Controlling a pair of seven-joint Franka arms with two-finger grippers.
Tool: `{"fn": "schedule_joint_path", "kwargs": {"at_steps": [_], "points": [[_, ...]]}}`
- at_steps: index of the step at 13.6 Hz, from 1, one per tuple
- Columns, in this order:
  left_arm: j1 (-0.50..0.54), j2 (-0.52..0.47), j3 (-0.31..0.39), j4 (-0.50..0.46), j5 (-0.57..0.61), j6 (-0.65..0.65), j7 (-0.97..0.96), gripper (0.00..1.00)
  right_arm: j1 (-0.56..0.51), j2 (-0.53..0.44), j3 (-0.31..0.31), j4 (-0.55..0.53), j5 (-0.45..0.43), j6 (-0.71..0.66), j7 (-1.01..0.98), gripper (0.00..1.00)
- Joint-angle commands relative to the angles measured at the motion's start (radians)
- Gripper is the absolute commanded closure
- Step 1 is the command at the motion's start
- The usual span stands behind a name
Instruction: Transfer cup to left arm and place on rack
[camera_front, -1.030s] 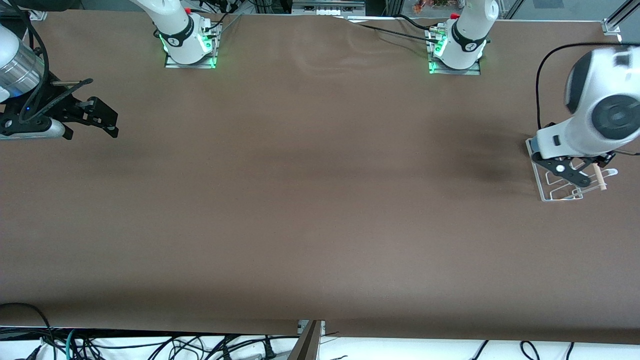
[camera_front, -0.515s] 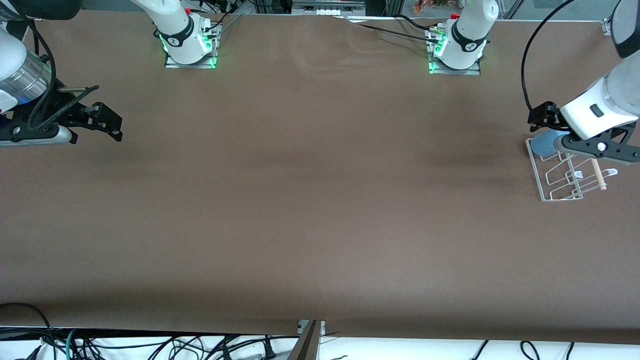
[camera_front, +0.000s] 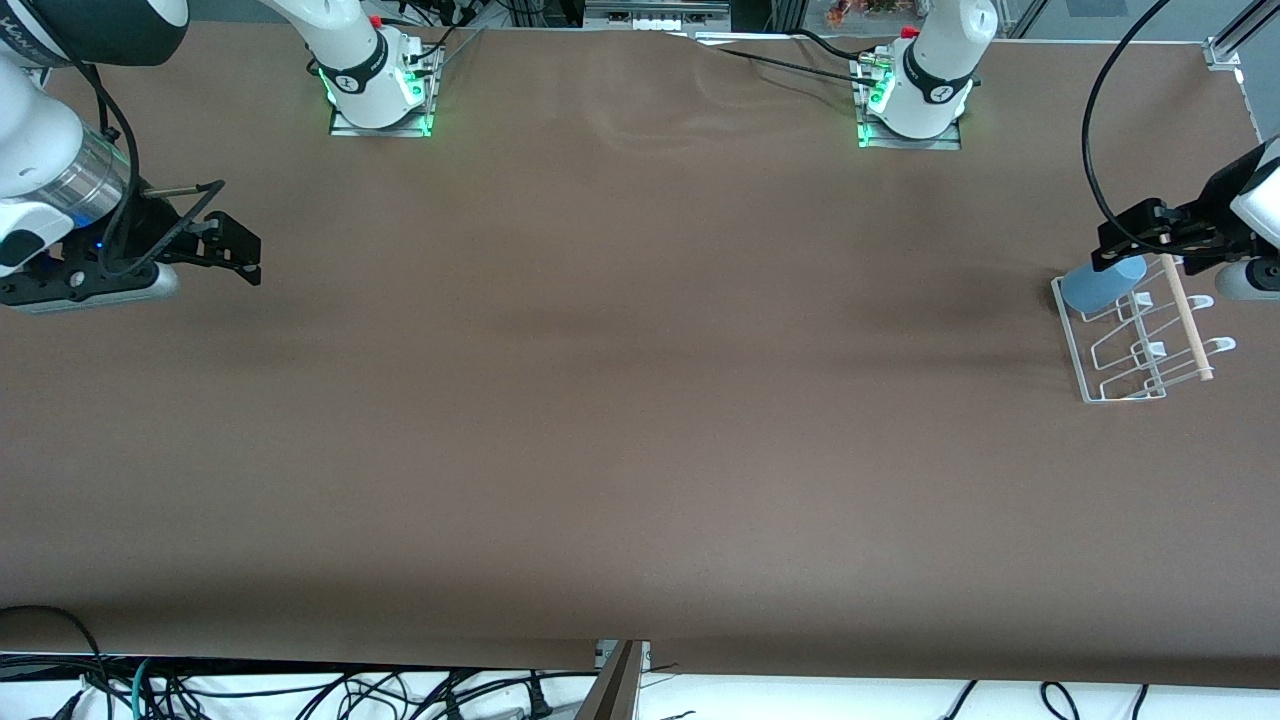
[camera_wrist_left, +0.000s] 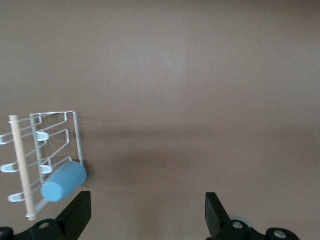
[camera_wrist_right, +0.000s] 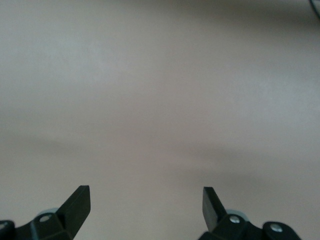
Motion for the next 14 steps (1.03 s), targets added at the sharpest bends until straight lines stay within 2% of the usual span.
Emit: {"fn": "schedule_joint_path", "kwargs": {"at_steps": [1,3,4,6,14], "points": [[-0.007,-0.021,-0.004,-0.010,-0.022,-0.010,-0.063,0.00,-0.007,-0.005,-0.006,0.000,0.006,-0.043,-0.048,0.01],[-0.002,-0.037,-0.052,-0.028,0.034,-0.015,-0.071,0.00,-0.007,-0.018,-0.006,-0.025,0.026,-0.049,-0.049,0.01],[0.008,-0.037,-0.052,-0.037,0.034,-0.013,-0.071,0.00,-0.007,-0.018,-0.006,-0.025,0.054,-0.052,-0.049,0.01],[0.039,-0.027,-0.055,-0.038,0.017,-0.004,-0.061,0.00,-0.006,-0.023,-0.003,-0.025,0.054,-0.051,-0.037,0.01],[0.027,0.005,-0.055,-0.008,0.012,-0.012,-0.066,0.00,0.001,-0.021,0.000,-0.016,0.046,-0.039,-0.046,0.01]]}}
